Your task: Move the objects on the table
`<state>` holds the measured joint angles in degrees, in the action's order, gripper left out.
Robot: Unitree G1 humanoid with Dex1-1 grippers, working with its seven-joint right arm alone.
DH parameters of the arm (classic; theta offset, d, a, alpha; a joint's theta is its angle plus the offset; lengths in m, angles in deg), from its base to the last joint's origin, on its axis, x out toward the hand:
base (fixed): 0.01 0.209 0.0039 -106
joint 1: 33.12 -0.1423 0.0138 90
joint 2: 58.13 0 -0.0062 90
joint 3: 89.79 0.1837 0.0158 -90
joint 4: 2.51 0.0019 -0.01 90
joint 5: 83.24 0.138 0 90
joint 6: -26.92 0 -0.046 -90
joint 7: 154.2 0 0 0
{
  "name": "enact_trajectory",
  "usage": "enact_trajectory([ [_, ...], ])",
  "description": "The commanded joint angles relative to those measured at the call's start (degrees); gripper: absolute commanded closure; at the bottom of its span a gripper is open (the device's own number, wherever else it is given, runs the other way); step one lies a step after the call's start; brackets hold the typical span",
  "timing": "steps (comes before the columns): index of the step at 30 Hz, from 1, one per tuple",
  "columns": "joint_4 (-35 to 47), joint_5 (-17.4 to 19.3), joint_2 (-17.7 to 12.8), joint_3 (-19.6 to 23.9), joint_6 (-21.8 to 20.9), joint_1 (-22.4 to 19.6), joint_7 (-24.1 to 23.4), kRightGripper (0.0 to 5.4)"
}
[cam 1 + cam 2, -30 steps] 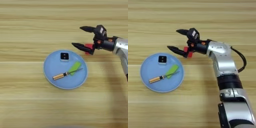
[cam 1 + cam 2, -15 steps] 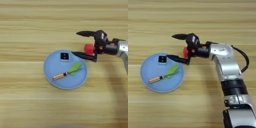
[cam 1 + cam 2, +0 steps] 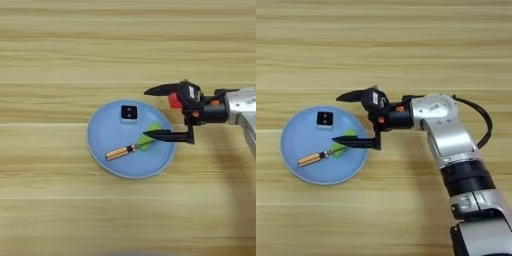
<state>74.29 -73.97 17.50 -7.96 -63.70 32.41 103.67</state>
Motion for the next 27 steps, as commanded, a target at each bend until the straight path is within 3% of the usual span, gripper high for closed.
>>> enact_trajectory([
  [1,1.6,-1.9,-0.3,-2.0,-1.2,-2.5,-2.0,0.02],
  [10,1.3,-5.1,0.9,-6.6,-1.2,0.4,-2.4,0.02],
  [15,-0.5,-7.3,2.6,-8.0,-1.8,0.3,-4.9,0.02],
  [27,-2.9,-9.3,3.5,-8.5,-3.4,-0.3,-6.9,1.83],
])
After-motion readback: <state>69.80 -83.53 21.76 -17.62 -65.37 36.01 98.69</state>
